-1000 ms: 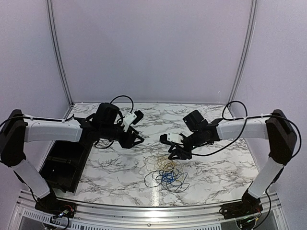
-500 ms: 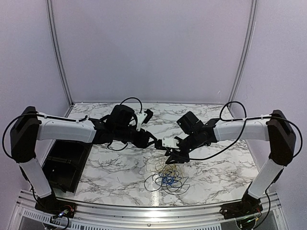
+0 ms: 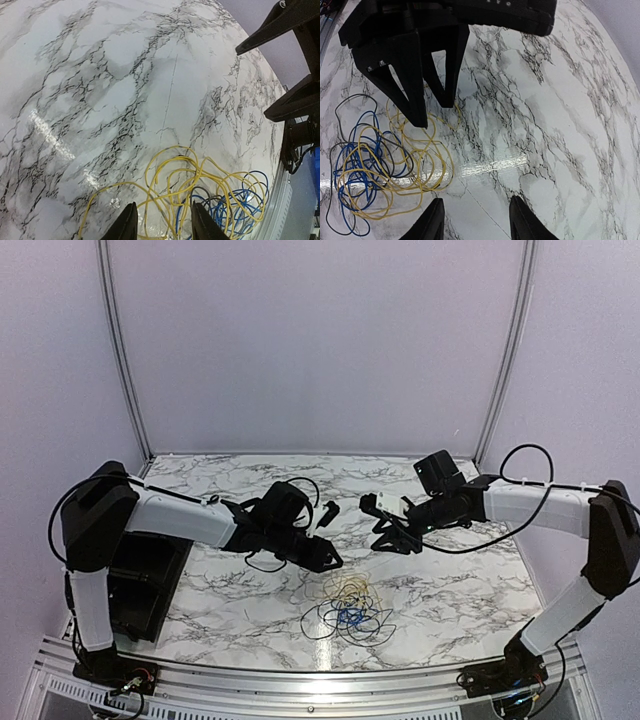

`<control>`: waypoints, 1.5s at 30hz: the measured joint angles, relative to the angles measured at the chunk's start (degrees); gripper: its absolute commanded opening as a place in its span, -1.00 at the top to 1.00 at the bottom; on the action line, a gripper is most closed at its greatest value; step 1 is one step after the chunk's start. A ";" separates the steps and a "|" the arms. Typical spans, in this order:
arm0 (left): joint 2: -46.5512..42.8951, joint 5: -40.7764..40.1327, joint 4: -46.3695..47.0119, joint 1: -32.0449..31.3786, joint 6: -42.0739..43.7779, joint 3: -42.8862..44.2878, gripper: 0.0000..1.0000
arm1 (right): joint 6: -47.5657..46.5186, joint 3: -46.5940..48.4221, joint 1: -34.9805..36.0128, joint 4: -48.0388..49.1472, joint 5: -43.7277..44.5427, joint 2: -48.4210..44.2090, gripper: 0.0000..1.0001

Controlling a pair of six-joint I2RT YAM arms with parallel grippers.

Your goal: Untangle the cables

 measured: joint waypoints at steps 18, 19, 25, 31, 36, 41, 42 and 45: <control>-9.25 8.52 6.97 -0.85 0.96 -5.01 1.00 | 2.27 0.90 0.02 -0.96 -5.75 -2.62 -0.20; -11.13 8.92 8.48 -1.16 1.31 -5.86 1.00 | 2.27 1.86 0.17 -1.73 -7.28 -3.48 -0.25; -16.59 11.30 15.23 -1.79 2.14 -7.85 1.00 | 0.76 6.58 2.75 -3.91 -10.19 -7.28 -0.40; -16.70 13.27 17.55 -1.77 2.08 -8.68 1.00 | -0.68 6.86 7.26 -5.16 -10.10 -6.34 -0.12; -17.09 13.73 18.16 -1.77 2.12 -9.86 1.00 | -1.05 7.41 9.05 -6.73 -10.14 -3.85 0.47; -17.99 13.86 18.34 -1.77 2.49 -10.36 1.00 | -1.05 7.21 9.05 -6.86 -9.51 -4.79 1.00; -18.18 13.79 18.40 -1.77 2.62 -10.36 1.00 | -0.90 6.82 9.01 -6.43 -9.20 -5.55 1.00; -18.84 12.70 19.37 -1.79 3.45 -10.58 0.51 | -0.55 6.03 9.03 -5.64 -8.37 -7.82 1.00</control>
